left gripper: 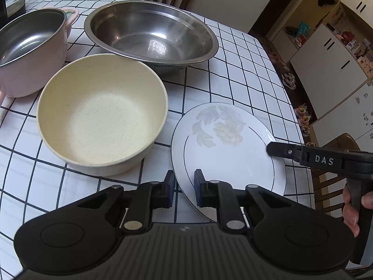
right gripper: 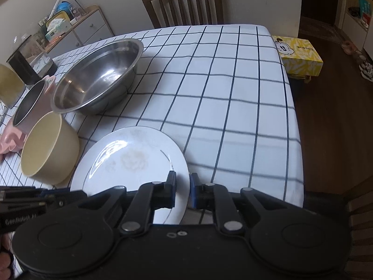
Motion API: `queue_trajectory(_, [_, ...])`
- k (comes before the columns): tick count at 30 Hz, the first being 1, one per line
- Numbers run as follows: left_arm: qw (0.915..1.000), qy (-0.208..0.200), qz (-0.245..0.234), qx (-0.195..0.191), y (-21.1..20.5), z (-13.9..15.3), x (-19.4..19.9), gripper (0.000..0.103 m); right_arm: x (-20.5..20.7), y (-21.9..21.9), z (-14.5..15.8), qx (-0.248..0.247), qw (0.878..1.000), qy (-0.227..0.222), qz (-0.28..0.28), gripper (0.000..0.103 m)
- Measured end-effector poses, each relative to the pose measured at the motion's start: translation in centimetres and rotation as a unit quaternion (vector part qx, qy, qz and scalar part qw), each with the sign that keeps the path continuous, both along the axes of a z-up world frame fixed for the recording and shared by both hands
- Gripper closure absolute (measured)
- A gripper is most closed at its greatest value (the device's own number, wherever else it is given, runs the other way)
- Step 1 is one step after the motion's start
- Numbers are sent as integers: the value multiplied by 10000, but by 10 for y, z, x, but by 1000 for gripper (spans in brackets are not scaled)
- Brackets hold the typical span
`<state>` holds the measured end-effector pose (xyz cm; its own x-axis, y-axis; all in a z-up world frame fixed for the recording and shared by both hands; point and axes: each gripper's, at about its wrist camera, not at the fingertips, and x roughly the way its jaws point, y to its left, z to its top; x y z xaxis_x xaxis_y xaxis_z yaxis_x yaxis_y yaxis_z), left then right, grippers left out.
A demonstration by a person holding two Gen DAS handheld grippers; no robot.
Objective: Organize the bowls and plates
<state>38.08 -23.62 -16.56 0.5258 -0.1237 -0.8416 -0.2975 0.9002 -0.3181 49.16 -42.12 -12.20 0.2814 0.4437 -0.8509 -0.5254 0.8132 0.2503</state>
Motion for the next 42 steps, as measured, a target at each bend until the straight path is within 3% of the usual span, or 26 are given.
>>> queue_trajectory(12, [9990, -158, -391, 167, -5, 19, -32, 87, -44, -22, 15, 265, 9989, 42, -383, 92])
queue_trajectory(23, [9976, -316, -595, 145, 14, 51, -74, 87, -100, -18, 55, 428, 9966, -226, -670, 93])
queue_trajectory(31, [9964, -383, -749, 139, 44, 71, -117, 87, -147, 5, 80, 455, 9947, -450, -807, 94])
queue_trajectory(42, [9964, -371, -738, 166, 115, 89, -185, 87, -222, 65, 99, 542, 9934, -515, -866, 94])
